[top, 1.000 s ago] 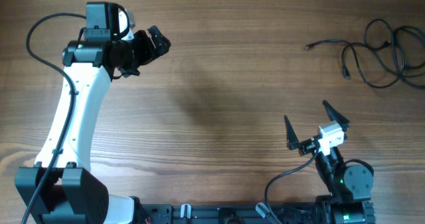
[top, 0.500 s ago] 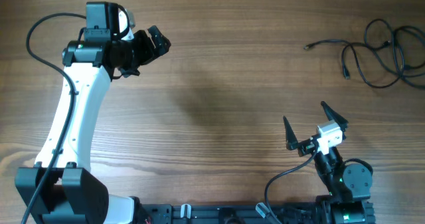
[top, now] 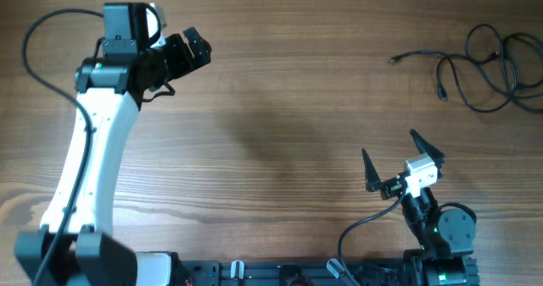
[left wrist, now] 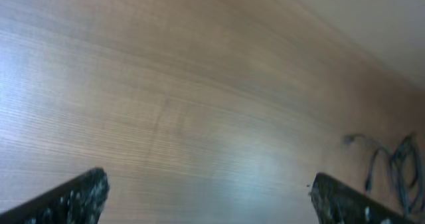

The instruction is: Untangle cables

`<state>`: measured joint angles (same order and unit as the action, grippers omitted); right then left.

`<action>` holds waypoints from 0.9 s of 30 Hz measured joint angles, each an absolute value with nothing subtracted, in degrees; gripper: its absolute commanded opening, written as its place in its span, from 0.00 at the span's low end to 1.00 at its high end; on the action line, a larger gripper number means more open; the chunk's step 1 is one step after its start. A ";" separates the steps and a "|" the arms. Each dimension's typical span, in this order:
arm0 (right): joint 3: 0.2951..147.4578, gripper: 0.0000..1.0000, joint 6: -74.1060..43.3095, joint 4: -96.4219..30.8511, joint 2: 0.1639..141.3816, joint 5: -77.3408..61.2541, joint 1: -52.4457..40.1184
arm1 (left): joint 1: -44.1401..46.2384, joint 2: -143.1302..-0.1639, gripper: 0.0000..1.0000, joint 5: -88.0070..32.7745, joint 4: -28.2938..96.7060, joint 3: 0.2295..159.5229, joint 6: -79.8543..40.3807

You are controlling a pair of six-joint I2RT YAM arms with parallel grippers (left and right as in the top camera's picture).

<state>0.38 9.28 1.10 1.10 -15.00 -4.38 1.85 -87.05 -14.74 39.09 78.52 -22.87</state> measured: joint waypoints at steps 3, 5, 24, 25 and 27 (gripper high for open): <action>0.38 1.00 9.28 1.10 0.97 -15.00 -4.38 | 1.85 -77.80 1.00 -14.61 28.95 69.82 -22.37; 0.38 1.00 9.28 1.04 0.86 -15.00 -4.38 | 1.85 -71.55 1.00 -14.46 22.96 62.35 -21.58; 0.38 1.00 9.28 1.06 0.67 -15.00 -4.38 | 0.12 -9.37 1.00 -14.17 -0.38 6.59 -6.07; 0.38 0.99 9.28 1.04 0.67 -15.00 -4.38 | 0.12 -8.29 1.00 -14.11 -0.38 5.80 -6.04; 0.38 1.00 9.28 1.04 0.67 -15.00 -4.38 | 0.12 -5.34 1.00 -13.50 -0.23 3.77 -6.04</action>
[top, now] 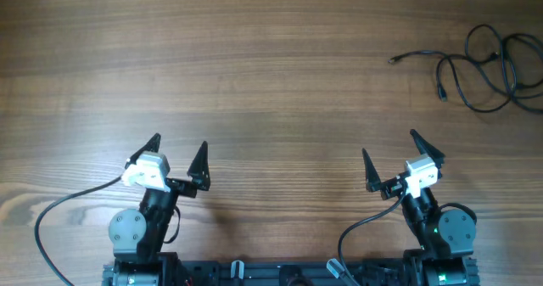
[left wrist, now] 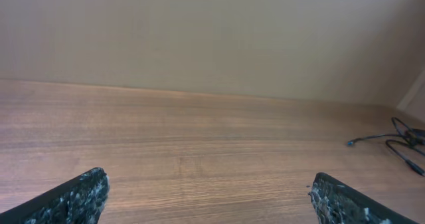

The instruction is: Untangle cables

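A tangle of thin black cables point(top: 496, 65) lies at the far right of the wooden table point(top: 280, 82), loops overlapping, loose plug ends pointing left. The left wrist view catches the same cables point(left wrist: 402, 141) far off at its right edge. My left gripper point(top: 178, 154) sits low at the near left edge, open and empty, far from the cables. My right gripper point(top: 399, 159) rests at the near right, open and empty, below the cables.
Both arm bases stand at the near edge, each with a black supply cable point(top: 59, 214) looping beside it. A pale wall point(left wrist: 212, 31) rises behind the table's far edge.
My left arm was stretched to the far left corner of the table; now it is folded back at the near edge, gripper still open. The right arm and cables have not moved.
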`<state>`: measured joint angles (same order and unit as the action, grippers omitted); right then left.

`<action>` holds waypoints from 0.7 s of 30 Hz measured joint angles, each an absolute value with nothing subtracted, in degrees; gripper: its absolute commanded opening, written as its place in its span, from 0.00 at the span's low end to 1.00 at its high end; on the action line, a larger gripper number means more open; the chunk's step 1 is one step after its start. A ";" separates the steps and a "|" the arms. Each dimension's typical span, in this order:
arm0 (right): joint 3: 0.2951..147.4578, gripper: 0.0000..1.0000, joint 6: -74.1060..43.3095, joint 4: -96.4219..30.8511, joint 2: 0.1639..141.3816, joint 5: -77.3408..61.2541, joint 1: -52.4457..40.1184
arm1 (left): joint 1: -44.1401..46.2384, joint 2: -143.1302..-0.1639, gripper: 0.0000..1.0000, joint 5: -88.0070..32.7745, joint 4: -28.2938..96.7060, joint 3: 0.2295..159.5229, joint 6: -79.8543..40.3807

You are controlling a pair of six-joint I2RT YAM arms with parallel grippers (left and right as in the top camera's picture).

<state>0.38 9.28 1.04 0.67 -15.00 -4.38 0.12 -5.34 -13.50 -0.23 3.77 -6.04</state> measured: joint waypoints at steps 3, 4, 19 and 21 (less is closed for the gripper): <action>0.38 1.00 9.28 1.06 0.67 -15.00 -4.38 | 0.12 -2.94 1.00 -13.28 0.69 1.65 -6.04; 0.38 1.00 9.28 1.04 0.67 -15.00 -4.38 | 0.12 -2.52 1.00 -13.26 1.78 1.30 -6.04; 0.38 1.00 9.28 1.04 0.67 -15.03 -4.38 | 0.12 -1.06 1.00 -13.08 3.22 0.80 -6.04; 0.38 1.00 9.28 1.06 0.67 -15.03 -4.38 | 0.12 -1.06 1.00 -13.08 3.25 0.80 -6.04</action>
